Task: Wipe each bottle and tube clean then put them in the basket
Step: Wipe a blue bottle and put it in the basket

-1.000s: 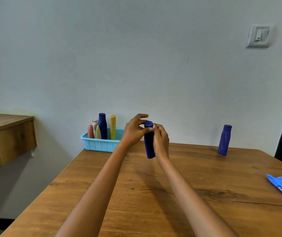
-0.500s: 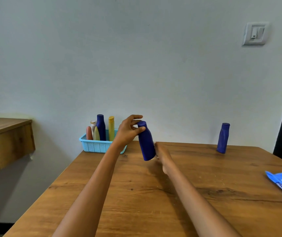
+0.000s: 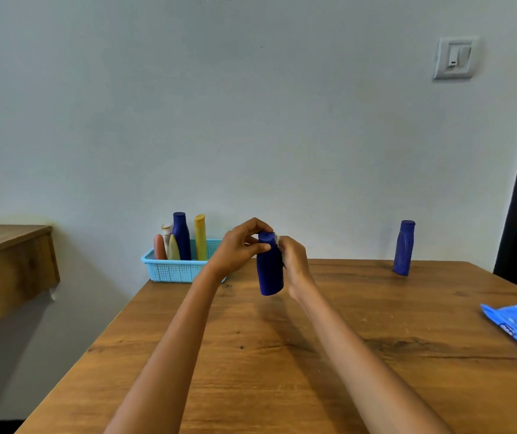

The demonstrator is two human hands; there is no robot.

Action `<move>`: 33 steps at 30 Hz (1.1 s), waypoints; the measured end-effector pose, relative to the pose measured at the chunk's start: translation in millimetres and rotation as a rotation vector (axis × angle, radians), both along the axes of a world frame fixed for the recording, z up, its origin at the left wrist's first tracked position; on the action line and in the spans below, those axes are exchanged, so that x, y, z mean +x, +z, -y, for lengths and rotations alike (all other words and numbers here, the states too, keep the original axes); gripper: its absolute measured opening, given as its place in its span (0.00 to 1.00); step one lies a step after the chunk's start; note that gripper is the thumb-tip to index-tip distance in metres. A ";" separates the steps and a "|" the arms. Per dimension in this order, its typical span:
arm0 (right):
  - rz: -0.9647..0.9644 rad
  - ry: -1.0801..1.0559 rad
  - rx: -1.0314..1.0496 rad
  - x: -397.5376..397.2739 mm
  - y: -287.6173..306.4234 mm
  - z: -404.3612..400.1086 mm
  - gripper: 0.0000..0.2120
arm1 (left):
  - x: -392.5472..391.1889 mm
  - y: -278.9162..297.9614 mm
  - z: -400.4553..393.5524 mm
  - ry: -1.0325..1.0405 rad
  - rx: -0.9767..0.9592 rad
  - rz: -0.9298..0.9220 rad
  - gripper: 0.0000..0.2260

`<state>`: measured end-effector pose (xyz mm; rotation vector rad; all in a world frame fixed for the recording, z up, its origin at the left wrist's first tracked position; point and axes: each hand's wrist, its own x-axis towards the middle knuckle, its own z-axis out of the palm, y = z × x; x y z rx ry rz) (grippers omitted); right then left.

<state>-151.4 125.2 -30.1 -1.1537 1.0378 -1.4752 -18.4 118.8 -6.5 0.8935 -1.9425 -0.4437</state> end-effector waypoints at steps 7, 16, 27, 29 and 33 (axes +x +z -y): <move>0.025 -0.004 -0.014 4.7 -2.6 -2.8 0.06 | 1.3 -3.9 1.1 0.074 -0.026 0.100 0.10; 0.161 -0.025 -0.160 2.7 -3.5 1.4 0.06 | 6.1 -3.7 10.0 0.253 -0.134 0.243 0.14; -0.113 0.033 -0.019 -1.1 -25.8 6.9 0.12 | -4.7 -2.9 5.3 0.283 -0.044 0.117 0.09; -0.182 0.049 0.021 -3.0 -26.9 4.6 0.14 | -3.3 -2.5 3.9 0.266 -0.029 0.121 0.08; -0.096 0.111 -0.037 3.6 -19.8 1.9 0.13 | -0.1 -2.8 2.7 0.233 -0.011 0.073 0.07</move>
